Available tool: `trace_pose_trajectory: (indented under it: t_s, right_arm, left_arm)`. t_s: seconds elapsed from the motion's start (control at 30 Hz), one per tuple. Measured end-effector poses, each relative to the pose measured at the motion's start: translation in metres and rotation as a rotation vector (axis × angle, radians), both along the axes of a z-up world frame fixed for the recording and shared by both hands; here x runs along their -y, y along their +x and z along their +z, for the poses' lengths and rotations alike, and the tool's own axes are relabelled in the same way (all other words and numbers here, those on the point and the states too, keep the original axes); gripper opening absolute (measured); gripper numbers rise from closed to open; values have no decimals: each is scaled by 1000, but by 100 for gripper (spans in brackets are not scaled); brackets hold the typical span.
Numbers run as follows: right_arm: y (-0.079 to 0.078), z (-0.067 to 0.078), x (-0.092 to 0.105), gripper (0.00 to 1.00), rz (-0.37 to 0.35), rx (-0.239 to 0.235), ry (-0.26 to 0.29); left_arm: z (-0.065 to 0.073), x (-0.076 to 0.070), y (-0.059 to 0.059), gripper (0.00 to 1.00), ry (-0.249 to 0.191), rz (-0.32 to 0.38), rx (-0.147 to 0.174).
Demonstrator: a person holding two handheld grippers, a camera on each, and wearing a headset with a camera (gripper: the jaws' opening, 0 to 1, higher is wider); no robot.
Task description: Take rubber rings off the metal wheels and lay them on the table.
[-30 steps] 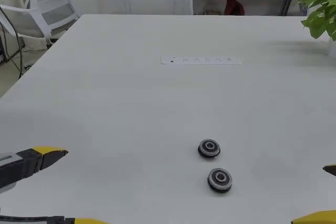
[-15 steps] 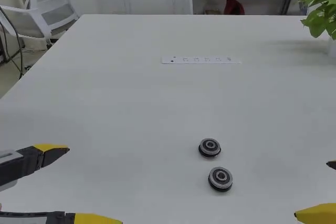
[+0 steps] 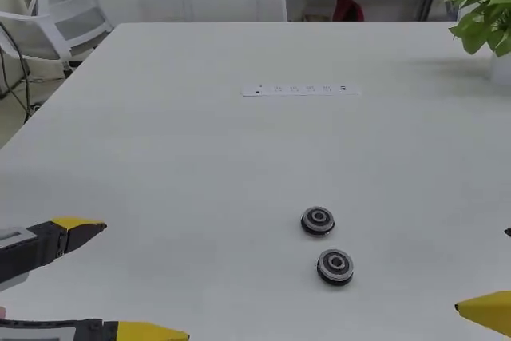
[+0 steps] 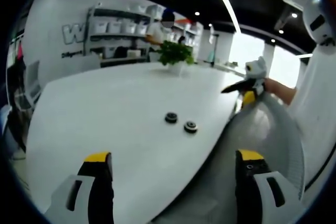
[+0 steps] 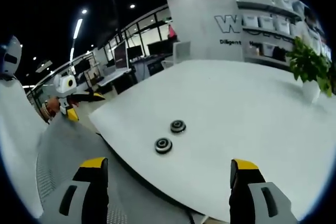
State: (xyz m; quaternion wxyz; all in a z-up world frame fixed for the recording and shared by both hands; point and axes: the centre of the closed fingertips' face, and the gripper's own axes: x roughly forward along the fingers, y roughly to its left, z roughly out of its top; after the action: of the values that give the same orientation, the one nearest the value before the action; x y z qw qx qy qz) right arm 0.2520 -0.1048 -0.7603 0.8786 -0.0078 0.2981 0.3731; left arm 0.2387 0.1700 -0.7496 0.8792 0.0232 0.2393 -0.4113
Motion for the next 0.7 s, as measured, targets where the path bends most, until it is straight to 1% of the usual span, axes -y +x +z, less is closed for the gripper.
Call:
trace_pose_trajectory:
  t_s: [0.17, 0.3, 0.53, 0.6, 0.7]
  right_arm:
    - [-1, 2, 0, 95, -18, 5, -6]
    - [-2, 7, -1, 94, -25, 27, 1]
    - [-2, 6, 1, 94, -44, 30, -1]
    - [1, 5, 3, 95, -56, 41, -9]
    - [0, 4, 4, 95, -55, 34, -10]
  left_arm:
    - [-1, -3, -2, 99, -2, -5, -5]
    - [0, -4, -2, 99, -17, -9, -2]
    - [0, -6, -1, 99, -24, -14, -1]
    - [1, -6, -1, 99, -22, -16, 4]
    - [2, -7, 2, 98, -31, -3, 13]
